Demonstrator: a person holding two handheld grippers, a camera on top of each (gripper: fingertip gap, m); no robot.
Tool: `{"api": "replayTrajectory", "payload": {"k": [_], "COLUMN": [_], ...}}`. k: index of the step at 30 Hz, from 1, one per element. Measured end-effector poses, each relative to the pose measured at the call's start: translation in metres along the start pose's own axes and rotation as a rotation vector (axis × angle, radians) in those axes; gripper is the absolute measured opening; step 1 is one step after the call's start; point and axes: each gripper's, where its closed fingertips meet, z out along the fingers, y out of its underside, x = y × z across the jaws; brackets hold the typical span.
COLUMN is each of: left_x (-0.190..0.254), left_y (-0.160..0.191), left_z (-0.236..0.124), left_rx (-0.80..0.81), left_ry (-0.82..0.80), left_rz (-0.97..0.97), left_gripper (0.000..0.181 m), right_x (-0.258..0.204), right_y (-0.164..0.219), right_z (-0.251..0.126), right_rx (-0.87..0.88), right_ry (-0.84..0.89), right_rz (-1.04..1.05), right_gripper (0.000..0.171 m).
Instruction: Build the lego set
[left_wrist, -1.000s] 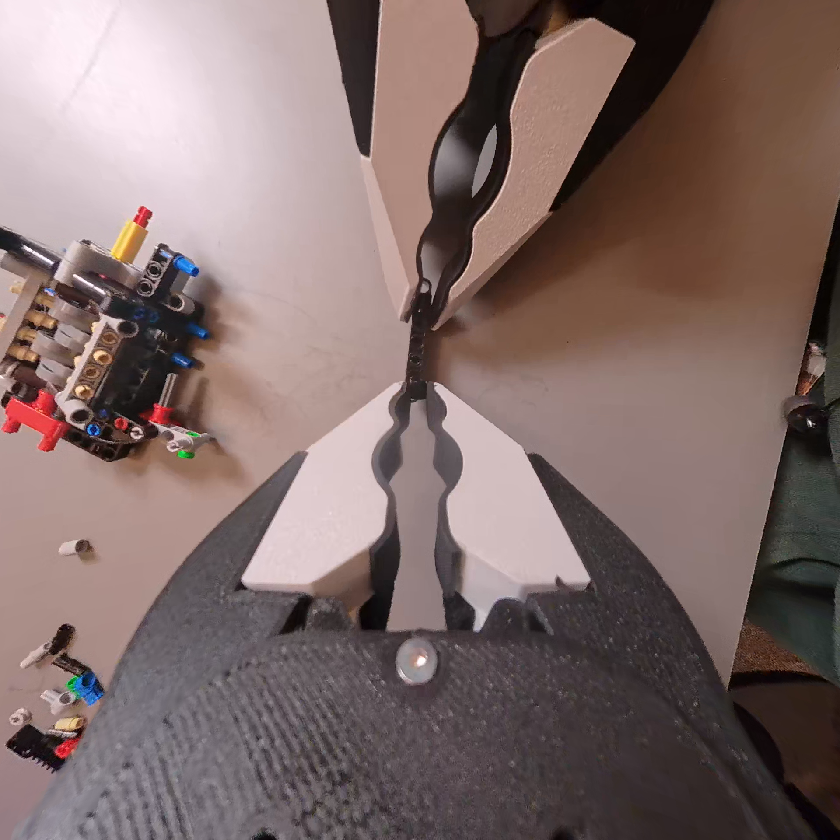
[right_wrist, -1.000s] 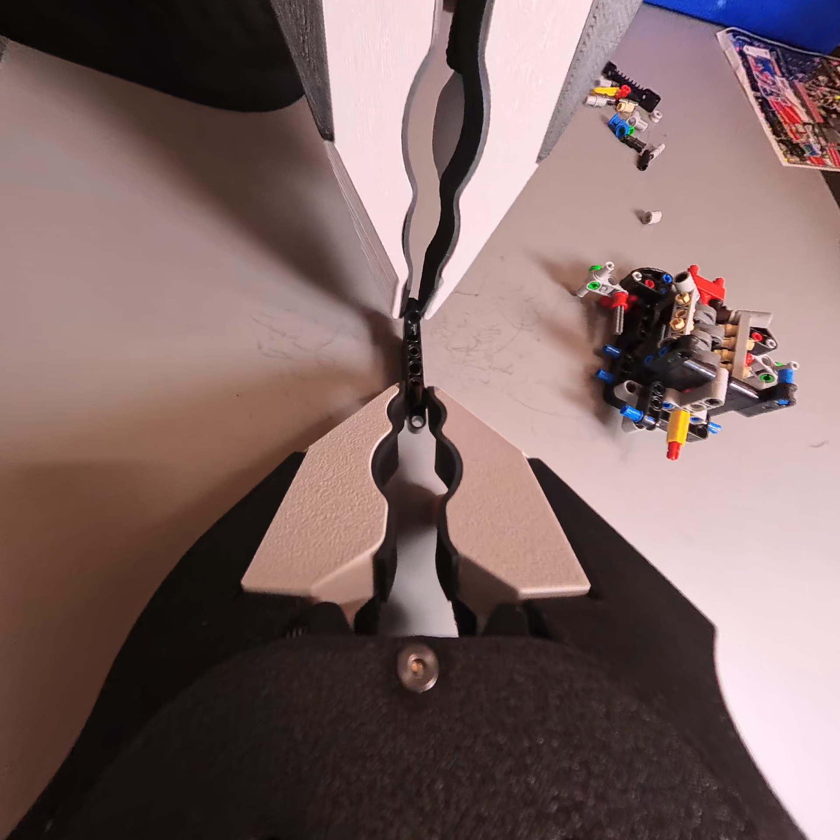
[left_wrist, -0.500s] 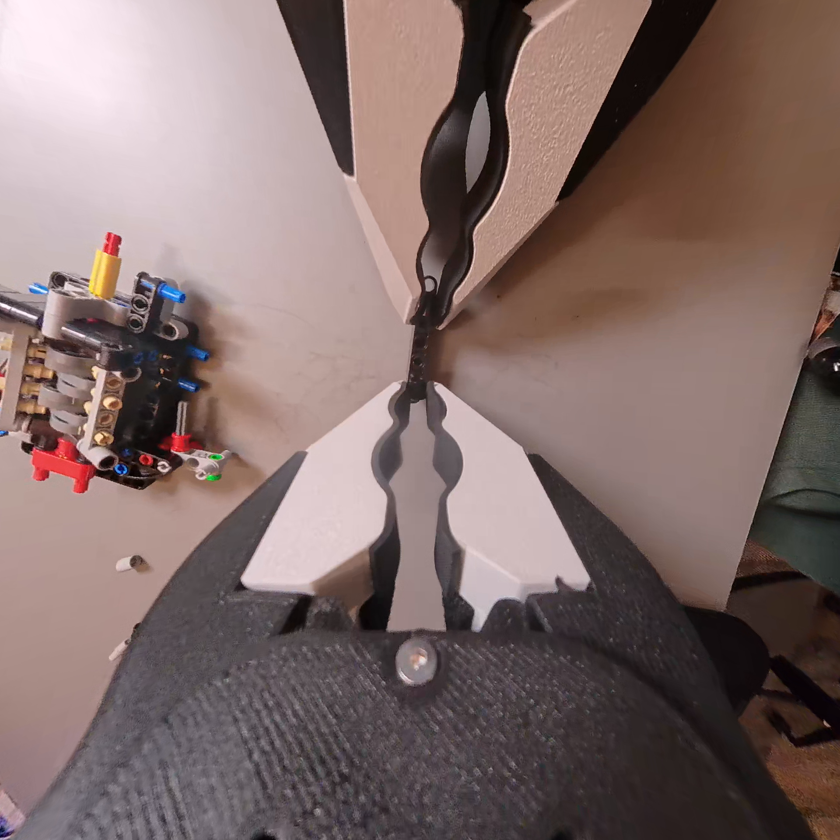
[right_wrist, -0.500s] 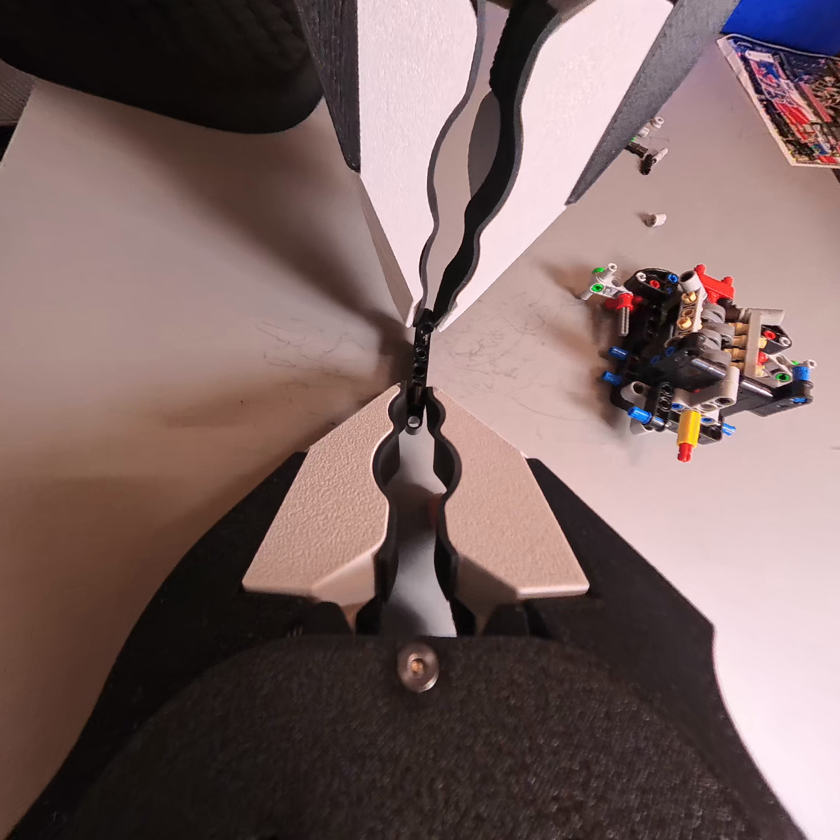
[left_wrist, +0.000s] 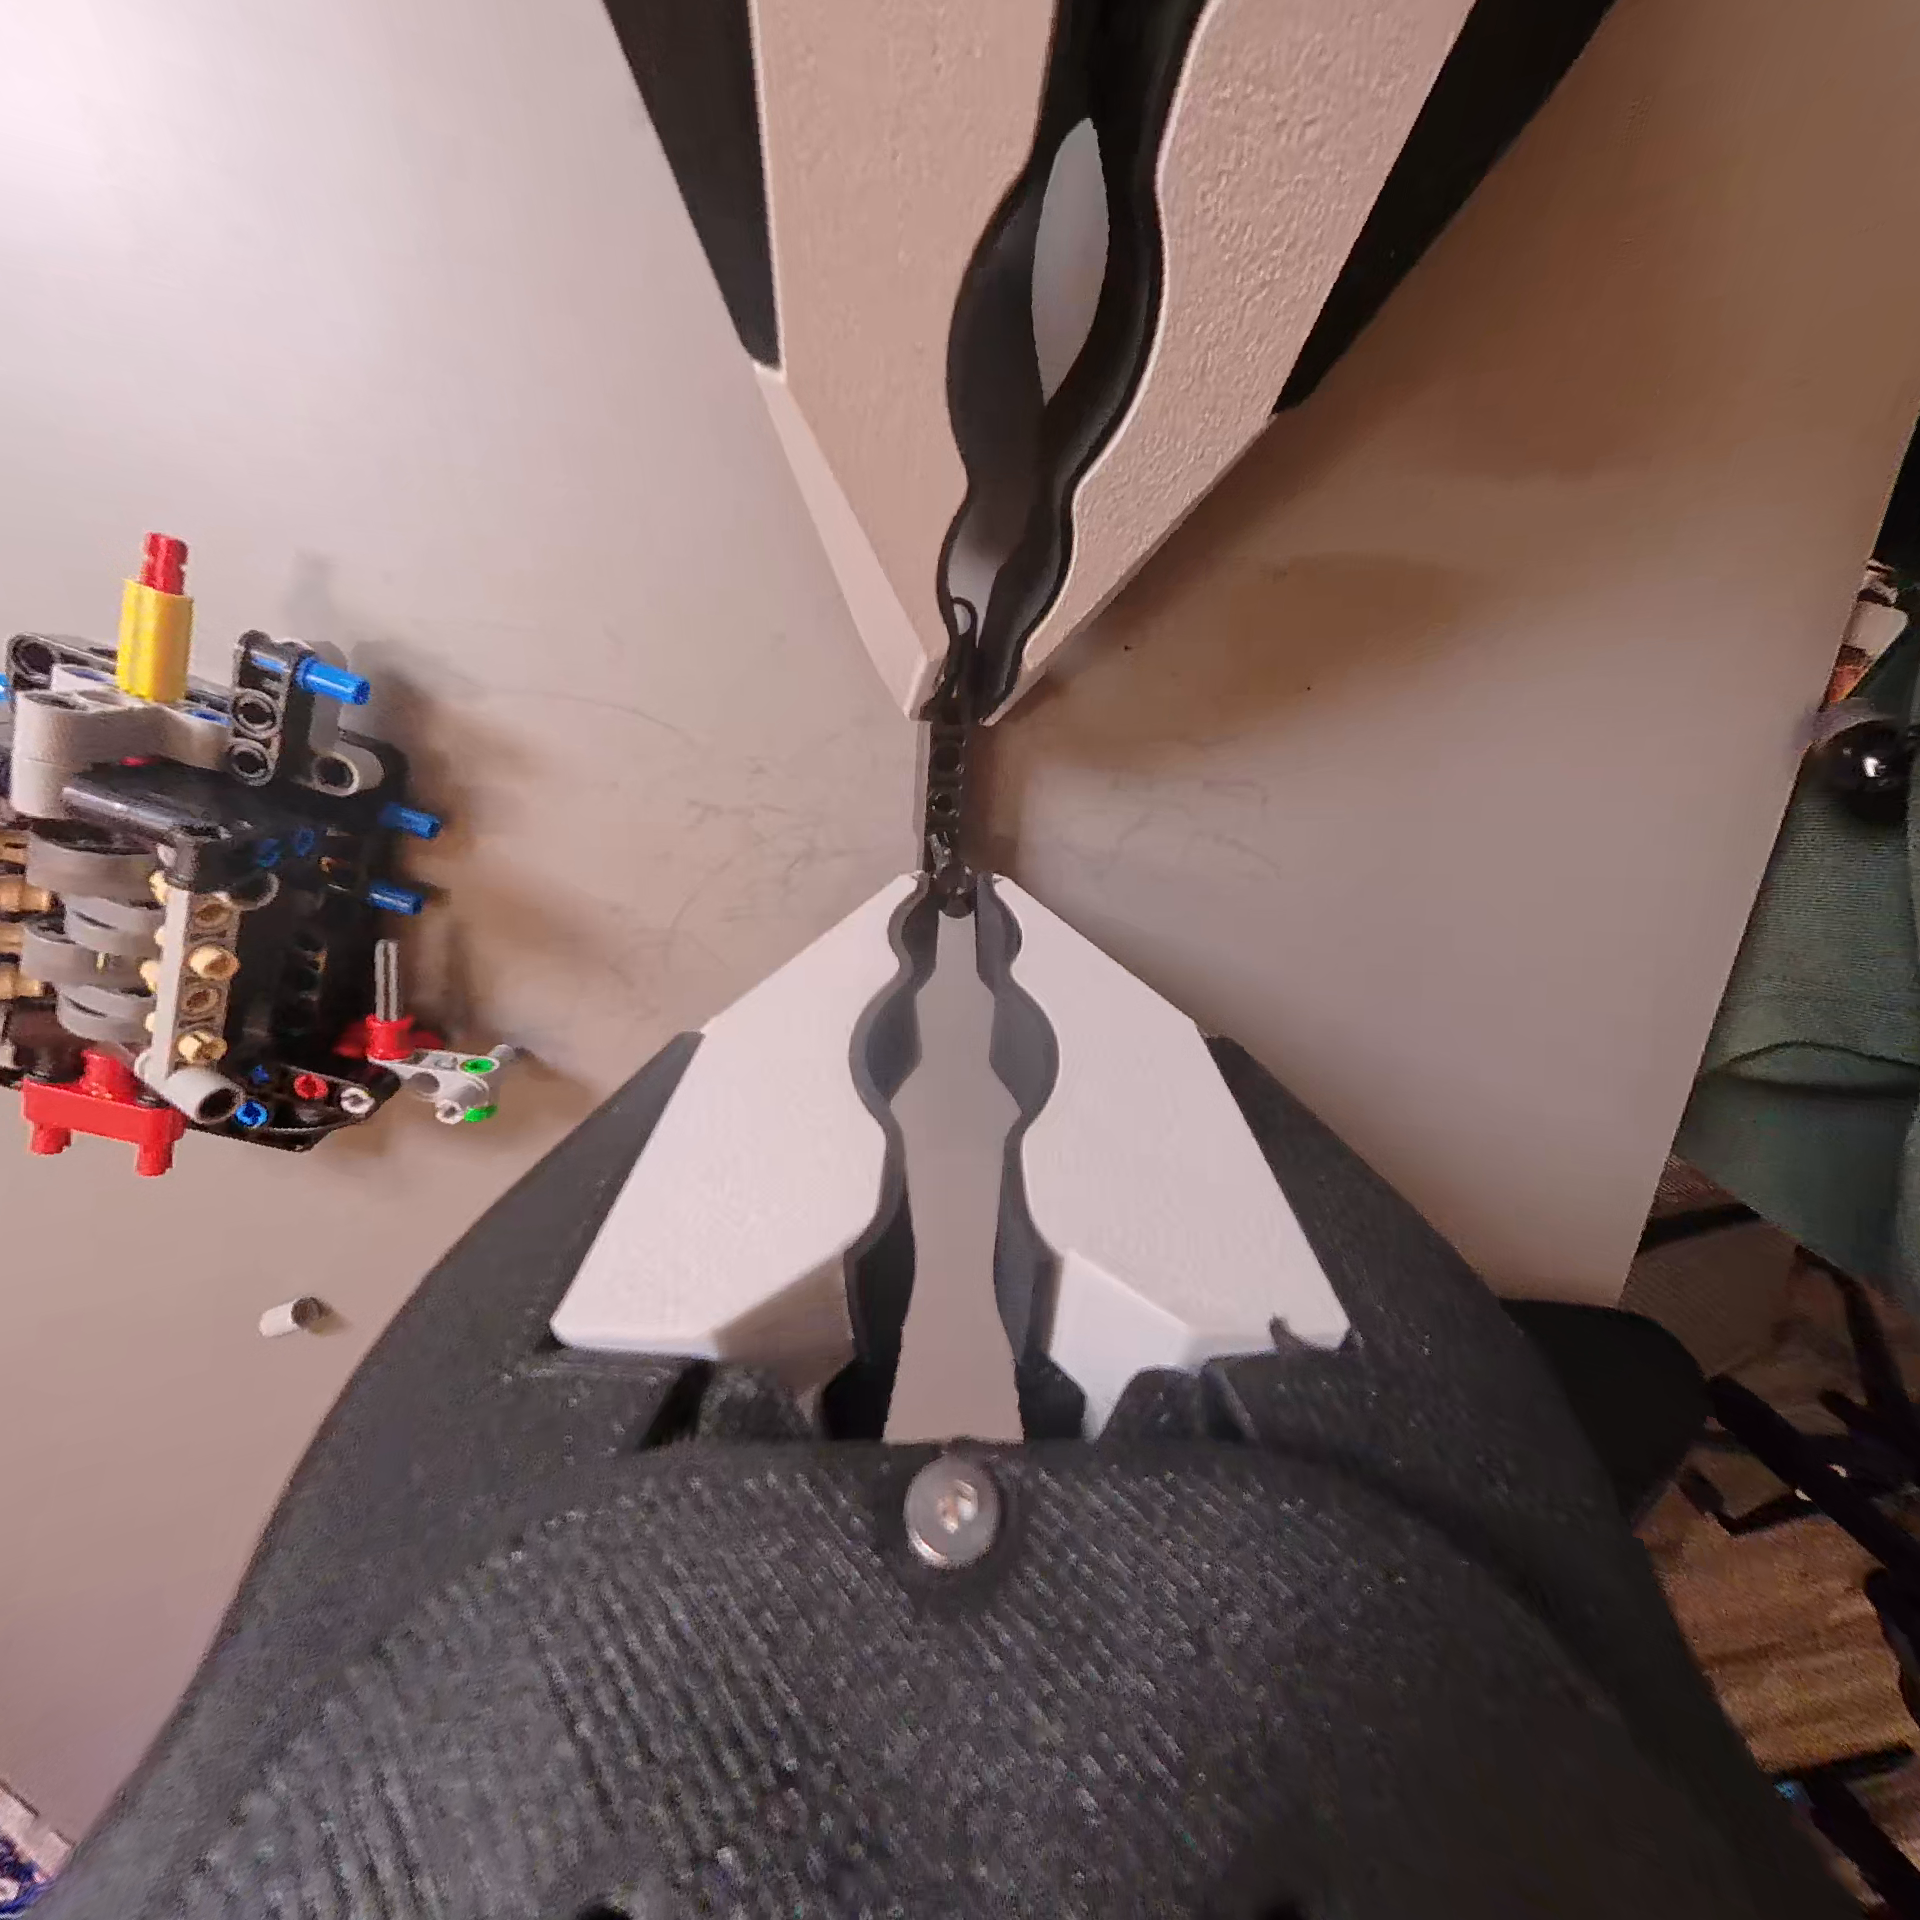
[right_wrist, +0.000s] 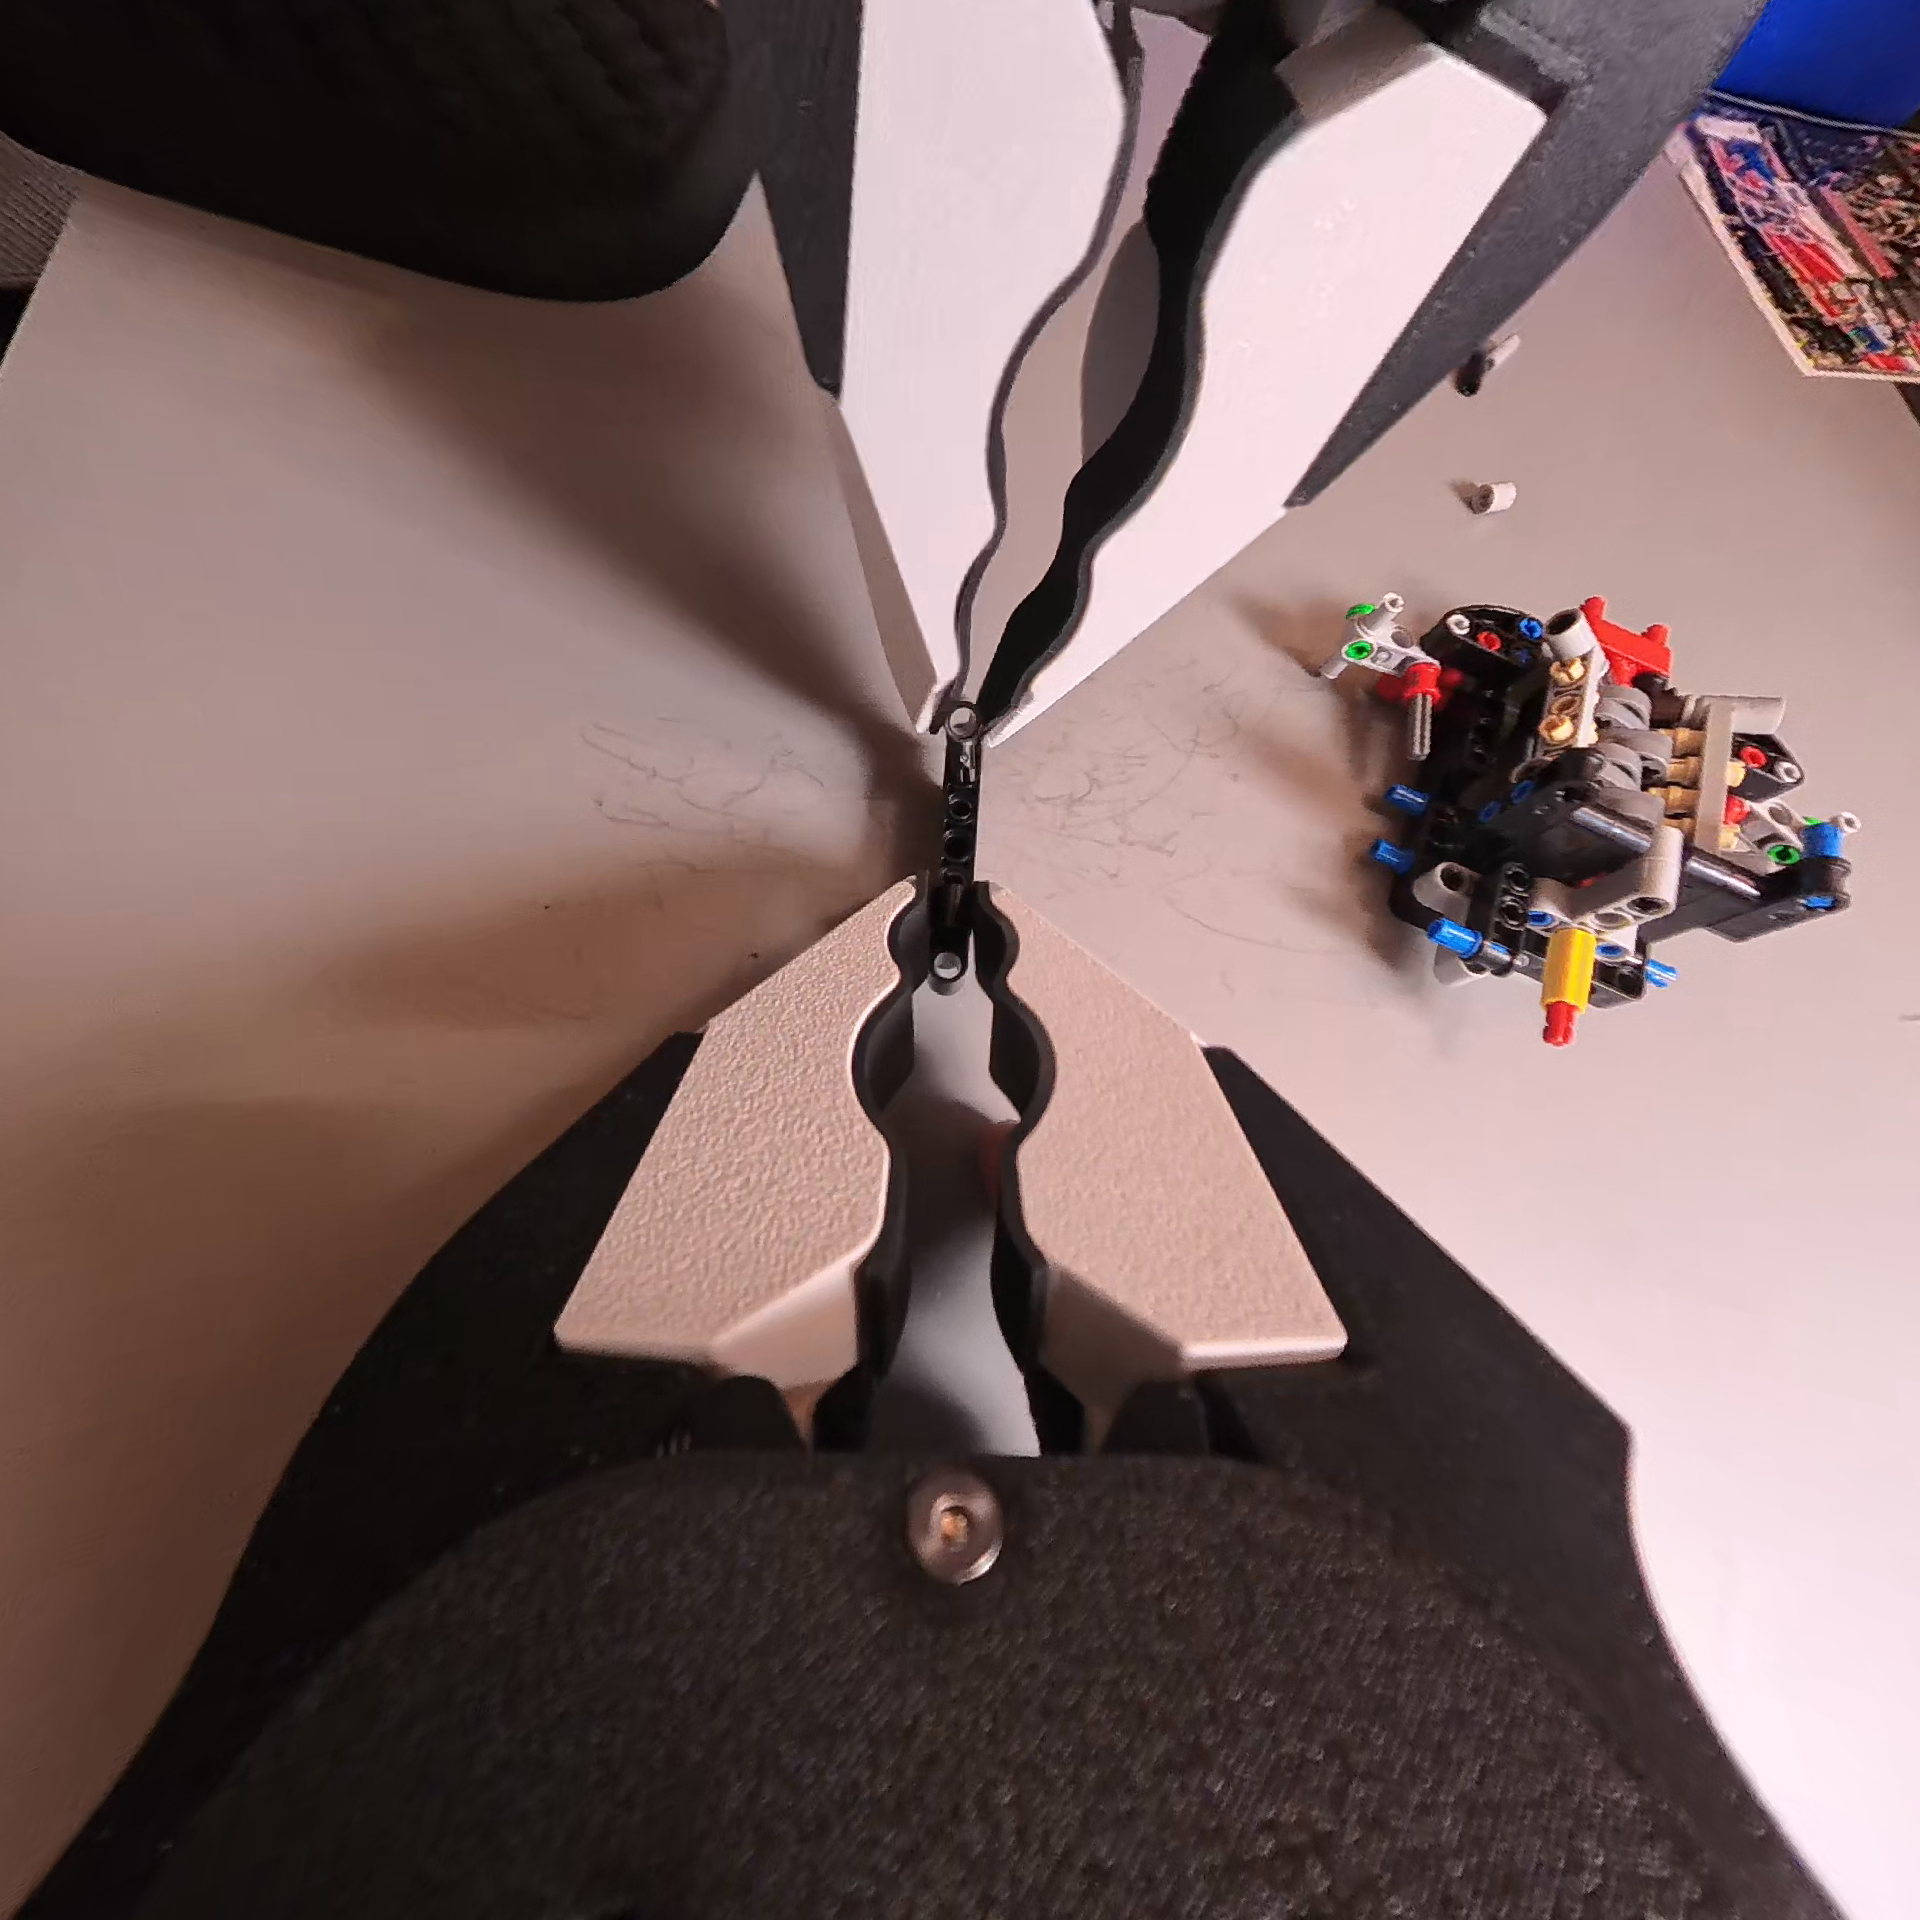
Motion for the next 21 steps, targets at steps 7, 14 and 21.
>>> {"api": "replayTrajectory", "payload": {"k": [7, 14, 21], "left_x": [-0.001, -0.003, 0.001], "left_y": [-0.012, -0.01, -0.015], "left_z": [-0.002, -0.012, -0.017], "left_rx": [0.052, 0.019, 0.089], "left_ry": [0.052, 0.03, 0.07], "left_rz": [-0.036, -0.017, -0.062], "left_gripper": [0.006, 0.006, 0.006], "right_x": [-0.001, -0.001, 0.002], "right_y": [-0.001, -0.001, -0.019], "right_z": [0.0, 0.0, -0.007], "right_rx": [0.001, 0.003, 0.113], "right_ry": [0.006, 0.006, 0.049], "right_rz": [-0.022, -0.01, -0.069], "right_gripper": [0.006, 0.006, 0.014]}}
